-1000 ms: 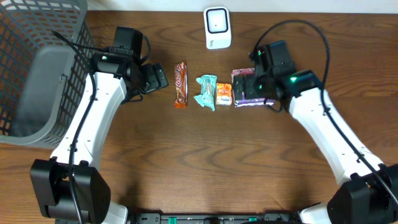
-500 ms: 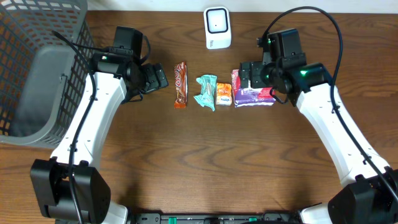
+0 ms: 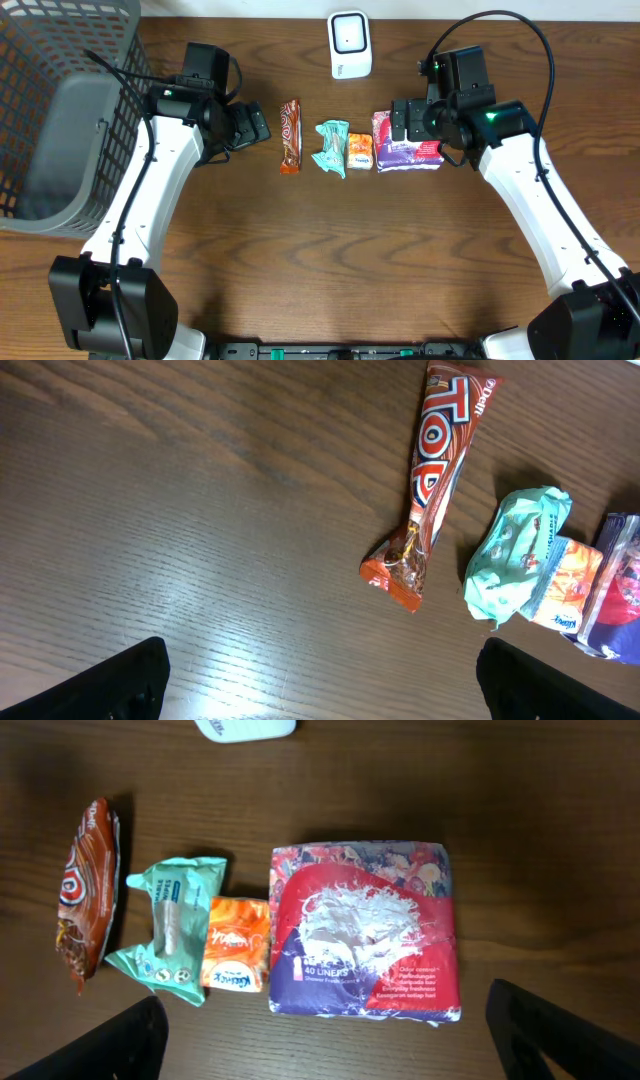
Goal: Scan the item barcode
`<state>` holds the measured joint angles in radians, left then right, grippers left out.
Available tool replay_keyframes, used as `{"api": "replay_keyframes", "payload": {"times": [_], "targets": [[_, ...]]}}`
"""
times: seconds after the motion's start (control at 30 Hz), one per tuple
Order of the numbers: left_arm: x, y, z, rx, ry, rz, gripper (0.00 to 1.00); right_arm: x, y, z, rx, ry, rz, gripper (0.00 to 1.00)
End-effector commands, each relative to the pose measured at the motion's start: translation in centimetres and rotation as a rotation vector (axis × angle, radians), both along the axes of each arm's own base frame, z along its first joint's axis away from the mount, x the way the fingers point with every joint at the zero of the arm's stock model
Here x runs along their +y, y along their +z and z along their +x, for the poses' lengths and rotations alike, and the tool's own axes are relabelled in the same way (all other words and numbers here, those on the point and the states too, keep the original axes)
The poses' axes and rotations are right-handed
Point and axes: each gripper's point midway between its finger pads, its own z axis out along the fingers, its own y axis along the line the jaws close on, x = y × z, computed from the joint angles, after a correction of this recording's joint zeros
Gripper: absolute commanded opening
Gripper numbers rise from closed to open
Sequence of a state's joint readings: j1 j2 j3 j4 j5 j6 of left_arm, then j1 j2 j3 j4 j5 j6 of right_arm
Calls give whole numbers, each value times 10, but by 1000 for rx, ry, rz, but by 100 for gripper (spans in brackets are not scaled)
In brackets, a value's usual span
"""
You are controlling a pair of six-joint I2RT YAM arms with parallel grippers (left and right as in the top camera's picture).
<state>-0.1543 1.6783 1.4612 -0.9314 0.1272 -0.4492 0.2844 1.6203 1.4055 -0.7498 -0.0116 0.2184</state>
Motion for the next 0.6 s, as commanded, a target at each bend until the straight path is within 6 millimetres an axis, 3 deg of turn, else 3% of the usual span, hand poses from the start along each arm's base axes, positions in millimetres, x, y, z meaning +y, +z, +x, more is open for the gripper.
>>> {"api": "replay_keyframes", "payload": {"times": [0.0,0.57], "targets": [[2,2,2,-8,6,10,98,6,11,2,-26,23,16,99],[2,2,2,-8,6,10,98,-6,-2,3,-16,-17,-45,99]]}}
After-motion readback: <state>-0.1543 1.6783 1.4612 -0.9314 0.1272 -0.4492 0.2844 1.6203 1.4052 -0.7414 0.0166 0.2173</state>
